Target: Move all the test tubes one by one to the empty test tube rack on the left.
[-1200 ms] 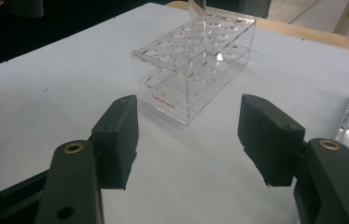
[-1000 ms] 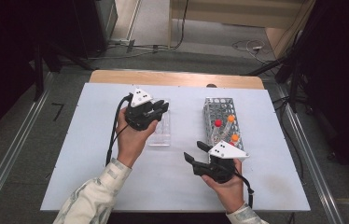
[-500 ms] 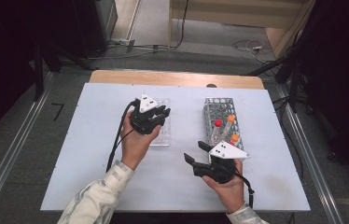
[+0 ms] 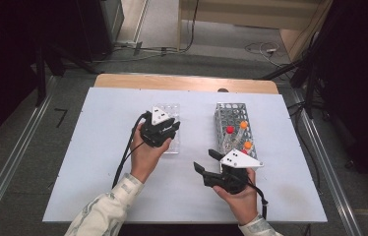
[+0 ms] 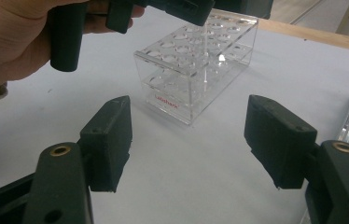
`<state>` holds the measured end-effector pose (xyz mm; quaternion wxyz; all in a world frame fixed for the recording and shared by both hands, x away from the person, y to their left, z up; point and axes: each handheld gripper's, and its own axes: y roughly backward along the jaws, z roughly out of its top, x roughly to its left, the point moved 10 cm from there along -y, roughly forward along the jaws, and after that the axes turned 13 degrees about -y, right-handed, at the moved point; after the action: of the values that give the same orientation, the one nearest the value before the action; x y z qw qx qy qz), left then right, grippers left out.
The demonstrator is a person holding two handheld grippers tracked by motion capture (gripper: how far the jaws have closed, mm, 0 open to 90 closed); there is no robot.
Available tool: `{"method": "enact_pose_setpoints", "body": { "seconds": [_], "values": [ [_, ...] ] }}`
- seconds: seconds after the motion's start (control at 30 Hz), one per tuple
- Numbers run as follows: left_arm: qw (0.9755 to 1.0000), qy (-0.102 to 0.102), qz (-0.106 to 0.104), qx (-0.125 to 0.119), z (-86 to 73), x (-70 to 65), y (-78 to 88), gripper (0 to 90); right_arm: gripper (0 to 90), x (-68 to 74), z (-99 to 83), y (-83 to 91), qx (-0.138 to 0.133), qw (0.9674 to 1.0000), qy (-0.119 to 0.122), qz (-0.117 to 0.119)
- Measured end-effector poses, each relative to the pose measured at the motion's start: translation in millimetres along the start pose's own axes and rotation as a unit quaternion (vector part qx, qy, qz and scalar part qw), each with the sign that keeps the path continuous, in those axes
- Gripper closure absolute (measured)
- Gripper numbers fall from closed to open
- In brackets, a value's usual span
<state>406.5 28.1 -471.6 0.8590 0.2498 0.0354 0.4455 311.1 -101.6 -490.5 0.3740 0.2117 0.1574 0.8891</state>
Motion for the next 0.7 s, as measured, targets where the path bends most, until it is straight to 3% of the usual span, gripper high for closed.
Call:
{"method": "enact_pose_setpoints", "body": {
  "seconds": [0.17,0.3,0.43,0.53,0.7],
  "values": [
    [0.9997,0.012,-0.004,-0.019,7.1,-0.6,6.7,63.6,30.7,0.3,3.3,3.7,-0.007,1.0,-0.001,0.001],
    [0.9994,0.022,-0.01,-0.026,10.4,-1.8,12.2,47.2,30.3,0.6,4.6,7.9,-0.01,0.9999,0.0,0.001],
    [0.9996,0.016,-0.005,-0.022,10.0,-3.7,15.8,26.8,29.9,0.7,4.2,15.4,-0.012,0.9999,0.001,0.002],
    [0.9995,0.021,-0.017,-0.014,8.0,-7.1,18.7,21.6,29.5,-0.8,3.3,24.3,-0.014,0.9999,0.003,-0.001],
    [0.9987,0.037,-0.033,-0.013,3.8,-8.6,21.0,21.2,29.4,-4.3,4.8,45.4,-0.029,0.9996,0.002,-0.005]
  ]
}}
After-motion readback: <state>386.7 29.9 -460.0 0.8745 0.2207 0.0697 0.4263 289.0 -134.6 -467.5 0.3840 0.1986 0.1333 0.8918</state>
